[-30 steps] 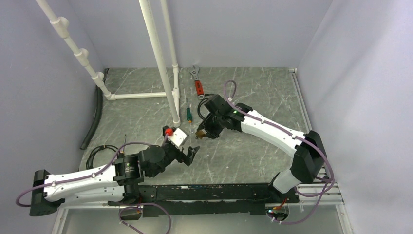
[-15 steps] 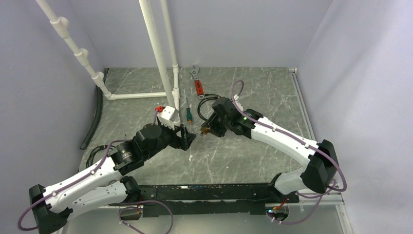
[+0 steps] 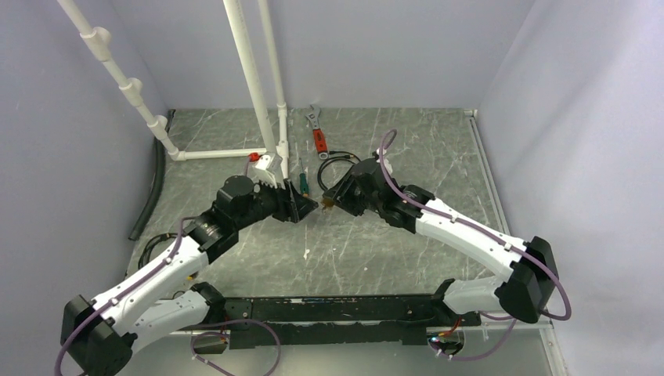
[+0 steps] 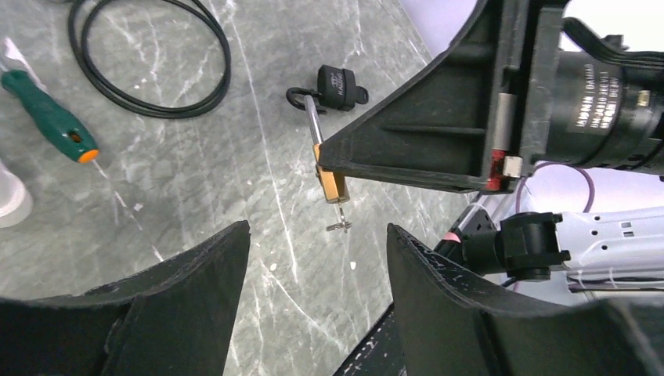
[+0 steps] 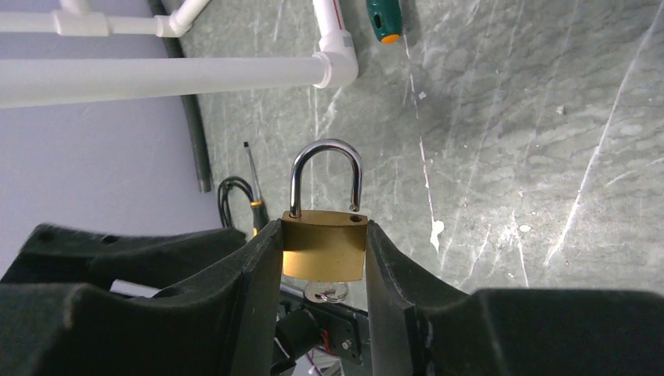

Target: Unlock with the key

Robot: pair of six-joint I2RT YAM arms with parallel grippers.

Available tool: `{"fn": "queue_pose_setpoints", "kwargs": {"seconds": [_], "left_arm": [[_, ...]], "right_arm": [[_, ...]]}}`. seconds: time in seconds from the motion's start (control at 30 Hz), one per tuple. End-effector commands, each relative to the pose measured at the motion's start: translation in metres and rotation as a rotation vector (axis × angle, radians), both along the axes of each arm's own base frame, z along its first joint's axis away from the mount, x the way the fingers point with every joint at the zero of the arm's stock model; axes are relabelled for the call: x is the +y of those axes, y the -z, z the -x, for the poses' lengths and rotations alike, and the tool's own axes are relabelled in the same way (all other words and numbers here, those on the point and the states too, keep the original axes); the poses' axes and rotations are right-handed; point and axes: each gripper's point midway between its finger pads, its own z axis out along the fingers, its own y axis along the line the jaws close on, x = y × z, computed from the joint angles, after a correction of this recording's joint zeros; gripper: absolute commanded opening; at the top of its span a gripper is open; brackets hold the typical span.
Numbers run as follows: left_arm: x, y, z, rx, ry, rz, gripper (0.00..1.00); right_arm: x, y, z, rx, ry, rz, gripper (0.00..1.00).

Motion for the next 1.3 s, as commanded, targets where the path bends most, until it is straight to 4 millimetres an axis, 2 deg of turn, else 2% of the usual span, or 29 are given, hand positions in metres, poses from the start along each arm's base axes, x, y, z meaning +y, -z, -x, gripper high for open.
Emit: {"fn": "queue_pose_setpoints", "kwargs": {"seconds": [0.0,0.5,1.0,1.07,1.13,1.17,1.2,1.23,1.27], "left_arm": [[-0.017,-0.013,0.001,-0.004,0.089,0.101,0.68],[-0.028,-0.009,-0.01,-0.009,0.112,0.123,0.63],[-0.039,0.006,-0.02,0.015,0.11,0.162,0.44],[-0.039,0.009,-0.02,0.017,0.107,0.165,0.39],[-0.039,0.01,-0.021,0.017,0.105,0.167,0.27],[-0.039,0.01,-0.021,0.016,0.102,0.167,0.19],[-0.038,0.01,-0.021,0.015,0.098,0.165,0.05],[-0.036,0.01,-0.022,0.013,0.092,0.163,0.0],[-0.036,0.009,-0.021,0.011,0.09,0.164,0.0]], "right_arm": [[0.005,-0.036,-0.009,-0.14,-0.014,-0.088,0.0],[0.011,-0.053,-0.004,-0.179,-0.058,-0.145,0.0],[0.025,-0.059,0.012,-0.168,-0.145,-0.262,0.0],[0.028,-0.06,0.015,-0.162,-0.165,-0.273,0.0],[0.03,-0.061,0.017,-0.163,-0.178,-0.283,0.0],[0.029,-0.061,0.018,-0.165,-0.18,-0.284,0.0],[0.029,-0.062,0.018,-0.165,-0.179,-0.284,0.0],[0.028,-0.062,0.018,-0.167,-0.175,-0.281,0.0],[0.027,-0.061,0.018,-0.17,-0.172,-0.278,0.0]]}}
